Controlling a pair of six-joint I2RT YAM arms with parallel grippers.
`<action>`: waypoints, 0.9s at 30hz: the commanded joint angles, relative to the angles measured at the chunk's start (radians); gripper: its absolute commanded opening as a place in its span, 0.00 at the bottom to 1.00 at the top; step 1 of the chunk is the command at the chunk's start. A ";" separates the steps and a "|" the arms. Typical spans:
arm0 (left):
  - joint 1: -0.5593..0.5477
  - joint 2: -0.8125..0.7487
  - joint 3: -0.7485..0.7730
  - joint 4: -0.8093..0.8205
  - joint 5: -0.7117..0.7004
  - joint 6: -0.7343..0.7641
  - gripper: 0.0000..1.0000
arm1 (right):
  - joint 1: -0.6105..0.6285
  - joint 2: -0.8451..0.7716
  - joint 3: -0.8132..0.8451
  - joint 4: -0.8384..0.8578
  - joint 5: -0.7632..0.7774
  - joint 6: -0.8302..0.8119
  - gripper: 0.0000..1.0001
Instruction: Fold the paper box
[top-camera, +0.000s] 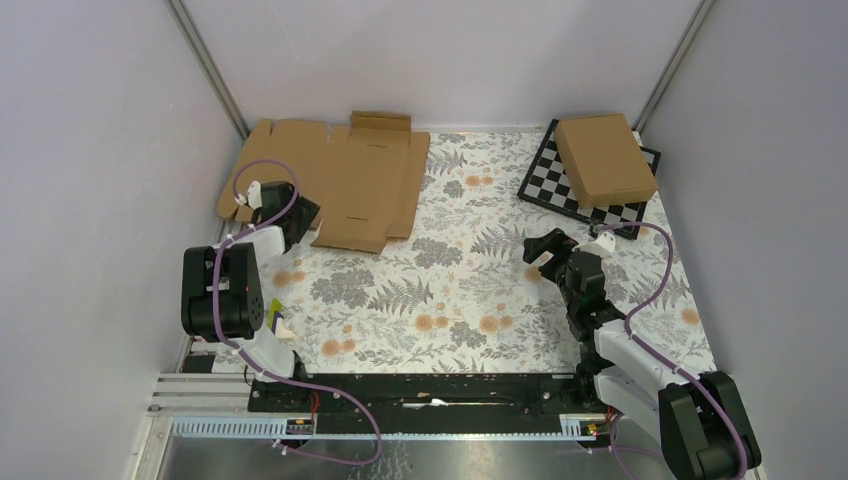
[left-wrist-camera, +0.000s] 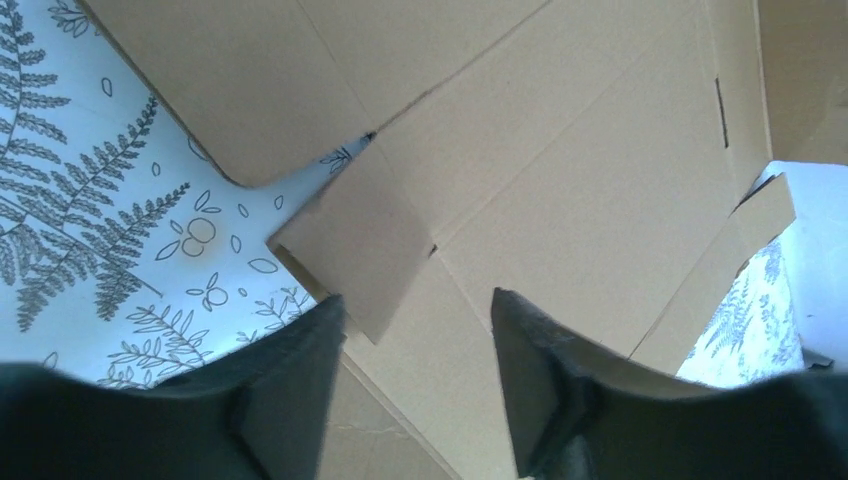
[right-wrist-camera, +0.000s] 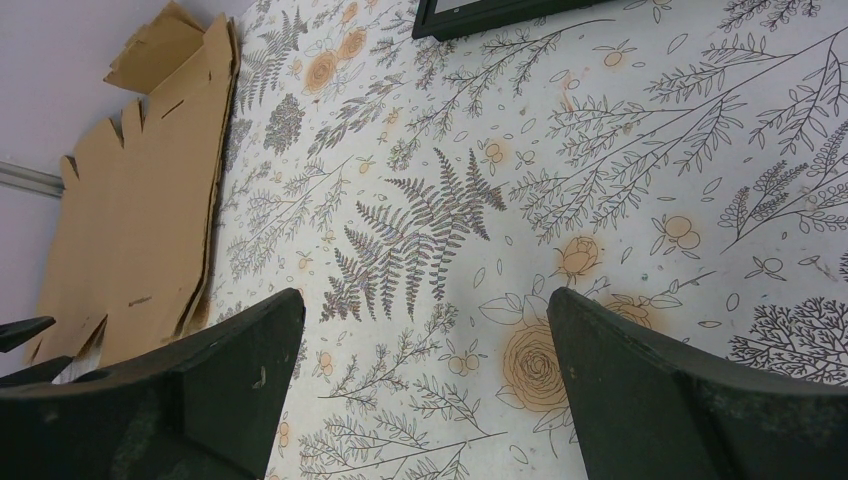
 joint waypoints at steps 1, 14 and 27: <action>-0.002 -0.025 -0.009 0.113 0.029 -0.007 0.49 | 0.002 -0.003 0.009 0.045 0.007 0.006 0.99; -0.001 -0.008 -0.021 0.169 0.031 -0.028 0.38 | 0.002 -0.006 0.008 0.045 0.002 0.007 0.99; -0.001 0.089 0.013 0.262 0.001 -0.099 0.44 | 0.002 0.001 0.009 0.048 -0.001 0.004 0.99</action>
